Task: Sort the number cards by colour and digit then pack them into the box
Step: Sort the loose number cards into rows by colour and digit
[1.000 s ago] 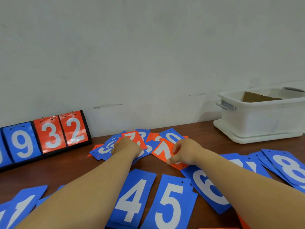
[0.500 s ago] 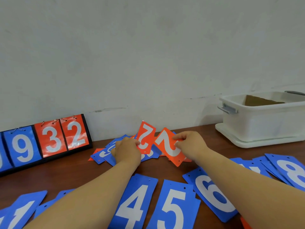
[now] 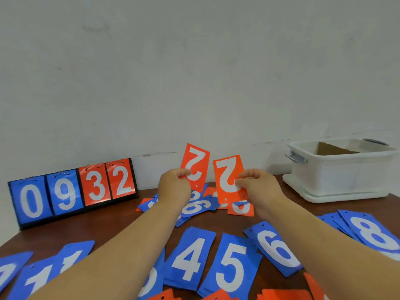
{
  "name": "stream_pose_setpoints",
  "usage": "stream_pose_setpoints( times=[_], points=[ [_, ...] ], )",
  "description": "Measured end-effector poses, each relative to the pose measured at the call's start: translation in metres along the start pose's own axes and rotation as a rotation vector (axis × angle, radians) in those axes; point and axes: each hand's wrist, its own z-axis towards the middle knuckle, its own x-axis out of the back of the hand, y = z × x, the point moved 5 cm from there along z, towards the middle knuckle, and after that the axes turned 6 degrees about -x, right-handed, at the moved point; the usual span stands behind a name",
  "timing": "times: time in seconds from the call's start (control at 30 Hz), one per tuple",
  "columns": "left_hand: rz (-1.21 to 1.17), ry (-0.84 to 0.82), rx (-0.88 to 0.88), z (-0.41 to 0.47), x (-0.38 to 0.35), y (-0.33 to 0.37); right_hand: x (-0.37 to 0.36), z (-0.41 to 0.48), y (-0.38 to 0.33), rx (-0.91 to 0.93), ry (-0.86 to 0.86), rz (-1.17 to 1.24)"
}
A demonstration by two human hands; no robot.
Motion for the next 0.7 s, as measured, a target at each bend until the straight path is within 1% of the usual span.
stream_pose_setpoints(
  times=[0.07, 0.17, 0.23, 0.33, 0.47, 0.57, 0.7],
  points=[
    [-0.06, -0.011, 0.014, -0.033, 0.018, 0.014, 0.0, -0.034, -0.009, -0.022, -0.039, 0.117],
    [-0.164, 0.006, -0.029, -0.093, 0.047, 0.033, 0.004, -0.094, -0.015, 0.022, -0.045, 0.159],
    [-0.188, 0.012, -0.064, -0.137, 0.066, 0.042, 0.009, -0.134, -0.014, 0.089, -0.016, 0.136],
    [-0.174, 0.055, -0.059, -0.203, 0.09, 0.051, 0.008, -0.19, -0.005, 0.153, 0.006, 0.041],
    [-0.264, 0.074, 0.039, -0.274, 0.116, 0.049, 0.001, -0.257, 0.015, 0.137, -0.076, -0.004],
    [-0.283, -0.001, 0.076, -0.313, 0.131, 0.037, 0.004, -0.298, 0.034, 0.105, -0.109, -0.025],
    [-0.294, -0.21, 0.083, -0.347, 0.157, 0.017, 0.02, -0.333, 0.06, 0.075, -0.144, -0.038]
  ],
)
